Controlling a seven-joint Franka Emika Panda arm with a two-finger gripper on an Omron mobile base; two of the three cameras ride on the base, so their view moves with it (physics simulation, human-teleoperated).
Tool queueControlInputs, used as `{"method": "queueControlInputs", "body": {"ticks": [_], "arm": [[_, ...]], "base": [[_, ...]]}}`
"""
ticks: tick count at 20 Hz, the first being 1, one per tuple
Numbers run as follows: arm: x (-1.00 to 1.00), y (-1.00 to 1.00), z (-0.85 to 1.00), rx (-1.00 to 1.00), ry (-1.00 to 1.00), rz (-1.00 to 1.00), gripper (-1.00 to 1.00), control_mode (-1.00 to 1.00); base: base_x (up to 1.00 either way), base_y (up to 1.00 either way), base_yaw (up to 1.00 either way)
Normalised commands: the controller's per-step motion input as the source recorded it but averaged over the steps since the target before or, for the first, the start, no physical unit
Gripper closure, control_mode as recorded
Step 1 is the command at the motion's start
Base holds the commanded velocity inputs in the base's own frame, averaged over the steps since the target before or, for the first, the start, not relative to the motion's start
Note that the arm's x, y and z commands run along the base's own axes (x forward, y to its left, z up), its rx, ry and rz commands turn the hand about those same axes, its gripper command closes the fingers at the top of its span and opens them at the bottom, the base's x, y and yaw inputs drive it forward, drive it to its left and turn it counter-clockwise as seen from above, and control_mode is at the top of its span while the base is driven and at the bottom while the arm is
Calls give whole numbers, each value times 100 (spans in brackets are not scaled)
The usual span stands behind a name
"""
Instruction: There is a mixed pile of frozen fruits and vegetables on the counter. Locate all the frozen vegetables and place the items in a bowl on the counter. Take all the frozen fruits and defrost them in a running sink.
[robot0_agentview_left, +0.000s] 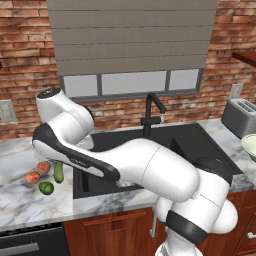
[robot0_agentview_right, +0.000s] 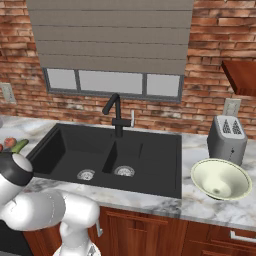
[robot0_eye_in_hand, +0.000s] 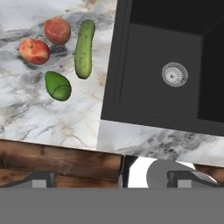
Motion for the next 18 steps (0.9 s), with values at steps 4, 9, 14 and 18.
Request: {"method": "queueControlInputs", "body": {"ticks": [4, 9, 14, 18], "arm": [[7, 29, -14, 0, 1, 0, -100, -100], [3, 40, -22, 0, 0, 0, -100, -100], [12, 33, -24, 0, 0, 0, -100, -100], [24, 27, -21, 0, 0, 1, -100, -100]], "base": [[0, 0, 0], [0, 0, 0], [0, 0, 0], [0, 0, 0]]}}
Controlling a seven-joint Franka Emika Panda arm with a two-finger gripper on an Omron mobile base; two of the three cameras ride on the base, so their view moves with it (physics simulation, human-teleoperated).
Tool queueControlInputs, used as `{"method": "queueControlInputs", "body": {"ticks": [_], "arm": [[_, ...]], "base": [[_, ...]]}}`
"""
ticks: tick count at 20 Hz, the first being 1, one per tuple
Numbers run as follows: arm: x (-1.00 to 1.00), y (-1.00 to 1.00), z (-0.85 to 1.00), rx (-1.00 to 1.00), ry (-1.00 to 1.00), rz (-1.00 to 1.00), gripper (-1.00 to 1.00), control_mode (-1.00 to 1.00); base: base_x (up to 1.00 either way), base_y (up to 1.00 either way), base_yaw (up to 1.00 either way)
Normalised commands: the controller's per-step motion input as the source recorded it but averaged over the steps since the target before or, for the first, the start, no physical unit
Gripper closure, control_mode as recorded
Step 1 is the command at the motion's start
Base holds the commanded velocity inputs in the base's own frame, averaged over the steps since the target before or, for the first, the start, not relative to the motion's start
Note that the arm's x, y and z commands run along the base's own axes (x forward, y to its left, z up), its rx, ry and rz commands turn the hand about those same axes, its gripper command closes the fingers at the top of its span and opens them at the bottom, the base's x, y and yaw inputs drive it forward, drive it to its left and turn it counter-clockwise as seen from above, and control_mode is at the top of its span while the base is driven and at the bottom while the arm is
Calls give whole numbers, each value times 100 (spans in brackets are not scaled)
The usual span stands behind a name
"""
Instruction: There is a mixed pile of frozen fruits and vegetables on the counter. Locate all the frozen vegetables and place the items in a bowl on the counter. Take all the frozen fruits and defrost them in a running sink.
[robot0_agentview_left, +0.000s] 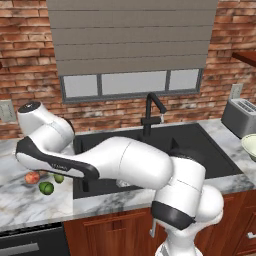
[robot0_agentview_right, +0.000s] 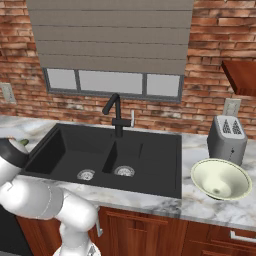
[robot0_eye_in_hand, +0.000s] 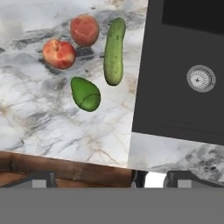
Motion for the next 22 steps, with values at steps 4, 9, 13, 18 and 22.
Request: {"method": "queueControlInputs", "body": {"ticks": [4, 9, 13, 18, 22], "arm": [[31, 14, -22, 0, 0, 3, -100, -100], [26, 20, -22, 0, 0, 2, -100, -100], [11, 18, -21, 0, 1, 0, -100, -100], [13, 14, -13, 0, 1, 0, -100, -100], [13, 21, -11, 0, 1, 0, -100, -100]], "base": [[0, 0, 0], [0, 0, 0], [0, 0, 0], [0, 0, 0], [0, 0, 0]]}}
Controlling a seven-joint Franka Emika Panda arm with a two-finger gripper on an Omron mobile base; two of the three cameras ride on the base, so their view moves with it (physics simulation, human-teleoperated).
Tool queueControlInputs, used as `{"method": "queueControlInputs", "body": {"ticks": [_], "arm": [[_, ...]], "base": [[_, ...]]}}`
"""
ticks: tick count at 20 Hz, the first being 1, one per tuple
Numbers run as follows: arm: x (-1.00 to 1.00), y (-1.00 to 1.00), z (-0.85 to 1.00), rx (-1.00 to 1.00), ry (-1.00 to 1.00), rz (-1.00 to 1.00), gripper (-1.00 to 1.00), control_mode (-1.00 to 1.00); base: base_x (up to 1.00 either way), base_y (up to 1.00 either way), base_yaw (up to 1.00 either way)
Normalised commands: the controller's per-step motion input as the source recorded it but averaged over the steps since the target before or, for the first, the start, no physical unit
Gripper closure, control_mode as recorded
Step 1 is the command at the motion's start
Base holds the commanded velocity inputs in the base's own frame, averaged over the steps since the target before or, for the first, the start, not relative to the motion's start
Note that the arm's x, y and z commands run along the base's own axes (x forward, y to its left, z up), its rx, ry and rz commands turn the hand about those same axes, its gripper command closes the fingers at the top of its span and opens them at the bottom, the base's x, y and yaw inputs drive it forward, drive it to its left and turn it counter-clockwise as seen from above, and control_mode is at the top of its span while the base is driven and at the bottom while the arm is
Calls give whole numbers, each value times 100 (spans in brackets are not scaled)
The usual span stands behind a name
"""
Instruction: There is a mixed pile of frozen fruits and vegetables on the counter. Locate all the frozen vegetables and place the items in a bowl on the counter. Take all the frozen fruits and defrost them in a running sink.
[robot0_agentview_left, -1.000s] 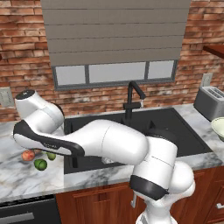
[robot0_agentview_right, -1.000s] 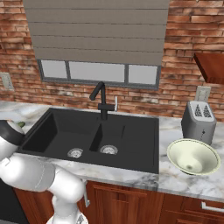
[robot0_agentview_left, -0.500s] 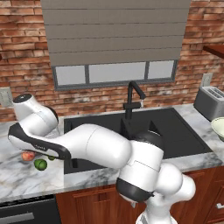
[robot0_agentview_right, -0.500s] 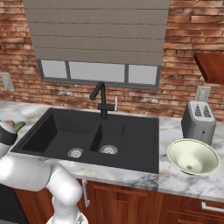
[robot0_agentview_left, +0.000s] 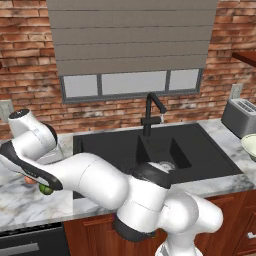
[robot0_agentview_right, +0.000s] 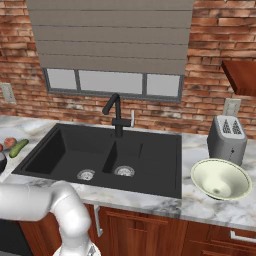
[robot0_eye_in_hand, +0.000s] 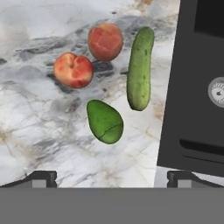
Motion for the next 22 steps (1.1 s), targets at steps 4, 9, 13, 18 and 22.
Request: {"method": "queueControlInputs", "body": {"ticks": [4, 9, 13, 18, 22], "arm": [[3, 3, -14, 0, 2, 0, -100, -100], [11, 7, -26, 0, -1, 0, -100, -100], [7, 2, -35, 1, -7, 0, -100, -100], [7, 3, -21, 0, -1, 0, -100, -100], [15, 14, -8, 4, 0, 0, -100, -100]], "base": [[0, 0, 0], [0, 0, 0], [0, 0, 0], [0, 0, 0], [0, 0, 0]]}}
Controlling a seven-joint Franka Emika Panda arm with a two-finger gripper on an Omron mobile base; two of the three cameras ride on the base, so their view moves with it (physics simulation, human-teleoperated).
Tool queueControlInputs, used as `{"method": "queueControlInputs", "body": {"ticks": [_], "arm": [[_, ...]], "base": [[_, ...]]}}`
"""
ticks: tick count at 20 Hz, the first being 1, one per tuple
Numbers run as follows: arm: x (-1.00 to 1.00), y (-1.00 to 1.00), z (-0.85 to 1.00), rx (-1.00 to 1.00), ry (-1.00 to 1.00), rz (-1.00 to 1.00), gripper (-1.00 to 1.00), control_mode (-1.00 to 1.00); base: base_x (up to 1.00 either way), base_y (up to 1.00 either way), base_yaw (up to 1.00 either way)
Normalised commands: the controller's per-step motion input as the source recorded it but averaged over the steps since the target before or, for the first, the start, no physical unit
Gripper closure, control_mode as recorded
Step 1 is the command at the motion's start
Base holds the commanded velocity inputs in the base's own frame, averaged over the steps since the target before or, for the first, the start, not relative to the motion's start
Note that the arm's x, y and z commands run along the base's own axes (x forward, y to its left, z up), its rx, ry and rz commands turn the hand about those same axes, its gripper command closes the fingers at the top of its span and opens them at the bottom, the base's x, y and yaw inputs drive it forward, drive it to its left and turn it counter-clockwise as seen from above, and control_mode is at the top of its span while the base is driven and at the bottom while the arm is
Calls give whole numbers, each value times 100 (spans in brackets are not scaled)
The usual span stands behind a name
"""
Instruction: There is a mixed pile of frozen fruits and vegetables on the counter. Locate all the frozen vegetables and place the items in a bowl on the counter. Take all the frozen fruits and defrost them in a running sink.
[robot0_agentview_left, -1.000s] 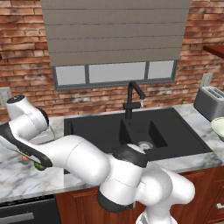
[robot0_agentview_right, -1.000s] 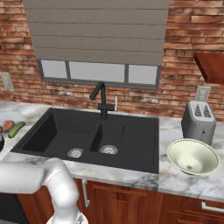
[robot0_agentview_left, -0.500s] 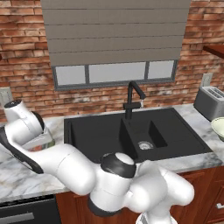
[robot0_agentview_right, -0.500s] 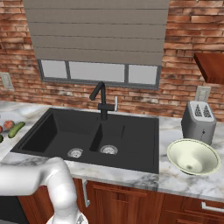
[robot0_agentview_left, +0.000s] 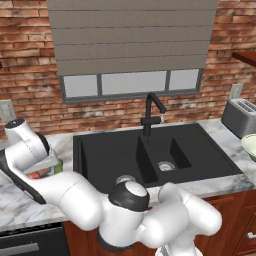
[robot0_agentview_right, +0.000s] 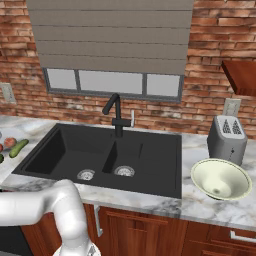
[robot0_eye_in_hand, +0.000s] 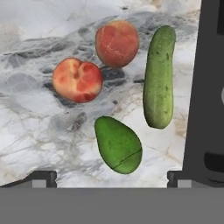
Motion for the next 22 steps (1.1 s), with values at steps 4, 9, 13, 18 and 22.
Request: {"method": "queueControlInputs", "body": {"ticks": [4, 9, 13, 18, 22], "arm": [[19, 22, -11, 3, 0, 0, -100, -100], [20, 15, -13, 2, 0, 0, -100, -100], [24, 10, -11, 0, 0, 0, -100, -100], [26, 5, -10, 0, 0, 0, -100, -100], [24, 14, -12, 0, 0, 0, -100, -100]], "base": [[0, 0, 0], [0, 0, 0], [0, 0, 0], [0, 0, 0], [0, 0, 0]]}}
